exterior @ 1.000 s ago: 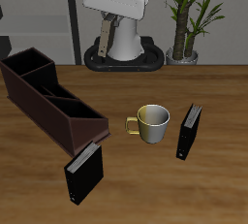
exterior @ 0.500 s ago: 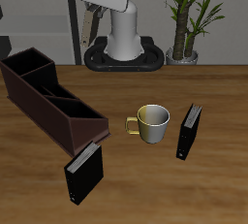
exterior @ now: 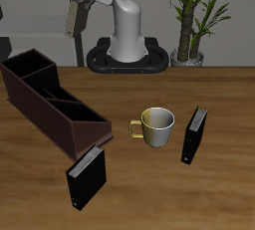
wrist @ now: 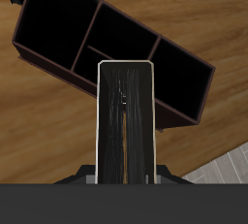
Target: Place the yellow book into the right desk caddy's right compartment
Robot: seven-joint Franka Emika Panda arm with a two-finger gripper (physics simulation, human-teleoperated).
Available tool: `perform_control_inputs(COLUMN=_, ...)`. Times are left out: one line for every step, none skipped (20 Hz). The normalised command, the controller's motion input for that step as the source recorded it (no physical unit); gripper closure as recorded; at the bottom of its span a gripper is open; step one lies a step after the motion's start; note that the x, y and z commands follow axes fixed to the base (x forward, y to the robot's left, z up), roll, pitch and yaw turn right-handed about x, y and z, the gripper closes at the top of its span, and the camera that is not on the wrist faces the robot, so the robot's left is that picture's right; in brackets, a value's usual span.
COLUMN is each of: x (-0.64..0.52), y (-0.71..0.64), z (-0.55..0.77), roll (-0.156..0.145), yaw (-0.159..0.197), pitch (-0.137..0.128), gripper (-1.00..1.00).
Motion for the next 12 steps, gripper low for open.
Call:
perform_control_inputs(x=-0.08, y=-0.08, z=0.03, roll=0.028, yaw=-0.016, pitch=0.023, gripper=1.0)
perform_control_inputs(x=-0.4, y=-0.51, z=0.25, roll=-0.068, yaw=-0.057, pitch=-0.046, gripper=1.0)
perform_control_inputs(x=-0.12, y=-0.12, z=0.1, roll=-0.03, yaw=0.004, pitch=-0.046, gripper=1.0)
perform_control_inputs(x=-0.23, y=-0.28, z=0.19, roll=0.012, yaw=0.005, pitch=-0.059, gripper=1.0)
perform_control_inputs(x=-0.26, y=-0.45, z=0.17, roll=-0.078, yaw=-0.076, pitch=-0.043, gripper=1.0)
perform_control_inputs(x=-0.18, y=-0.34, z=0.18, roll=-0.053, yaw=-0.047, pitch=-0.035, gripper=1.0)
perform_control_inputs(x=-0.12, y=-0.31, z=0.2, roll=-0.022, yaw=-0.022, pitch=-0.054, gripper=1.0)
perform_control_inputs(x=-0.06, y=-0.3, z=0.18, roll=-0.055, yaw=-0.018, pitch=-0.025, gripper=1.0)
perform_control_inputs(x=-0.03, y=-0.24, z=0.16, roll=-0.059, yaw=-0.022, pitch=-0.025, gripper=1.0)
perform_control_inputs(x=0.01, y=0.05, z=-0.01, roll=0.0, yaw=0.0, pitch=0.0, gripper=1.0)
perform_control_inputs(x=0.03, y=-0.13, z=0.1, roll=-0.032, yaw=0.082, pitch=-0.078, gripper=1.0)
perform_control_inputs(x=0.06, y=-0.25, z=0.06, roll=-0.055, yaw=-0.036, pitch=0.019, gripper=1.0)
